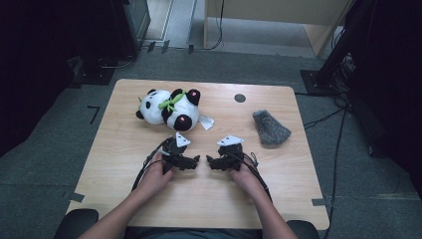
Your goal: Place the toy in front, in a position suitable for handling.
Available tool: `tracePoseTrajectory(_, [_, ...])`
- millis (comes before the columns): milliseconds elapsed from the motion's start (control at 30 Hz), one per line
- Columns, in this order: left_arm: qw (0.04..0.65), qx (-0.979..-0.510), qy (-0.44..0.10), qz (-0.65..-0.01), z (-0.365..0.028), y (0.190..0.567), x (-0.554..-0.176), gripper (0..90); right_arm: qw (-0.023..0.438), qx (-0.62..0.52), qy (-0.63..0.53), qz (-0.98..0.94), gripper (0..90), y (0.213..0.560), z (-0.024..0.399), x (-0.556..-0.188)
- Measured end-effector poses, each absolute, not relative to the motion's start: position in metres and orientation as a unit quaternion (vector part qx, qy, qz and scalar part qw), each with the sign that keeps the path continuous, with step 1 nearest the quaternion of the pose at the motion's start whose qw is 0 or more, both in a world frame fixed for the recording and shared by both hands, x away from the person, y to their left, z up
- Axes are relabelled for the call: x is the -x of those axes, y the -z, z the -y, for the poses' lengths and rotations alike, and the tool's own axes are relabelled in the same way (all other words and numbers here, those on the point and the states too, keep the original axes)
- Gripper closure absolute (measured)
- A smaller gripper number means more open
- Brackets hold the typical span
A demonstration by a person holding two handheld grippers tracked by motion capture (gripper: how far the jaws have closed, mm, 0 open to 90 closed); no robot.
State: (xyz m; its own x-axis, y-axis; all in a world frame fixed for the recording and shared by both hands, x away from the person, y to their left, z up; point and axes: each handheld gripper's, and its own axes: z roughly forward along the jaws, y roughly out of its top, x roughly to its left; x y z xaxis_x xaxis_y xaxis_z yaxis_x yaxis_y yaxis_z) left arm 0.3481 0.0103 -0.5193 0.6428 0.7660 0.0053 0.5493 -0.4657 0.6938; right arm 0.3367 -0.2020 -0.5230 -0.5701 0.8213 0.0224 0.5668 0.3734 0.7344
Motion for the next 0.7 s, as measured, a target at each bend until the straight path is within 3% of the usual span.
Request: tracePoseTrajectory(700, [0.339, -0.844, -0.158, -0.384, -0.009, 0.5192, -0.3466, 6.1, 0.176, -0.429, -0.361, -0.809, 12.1, 0.5231, 0.2018, -0.3365])
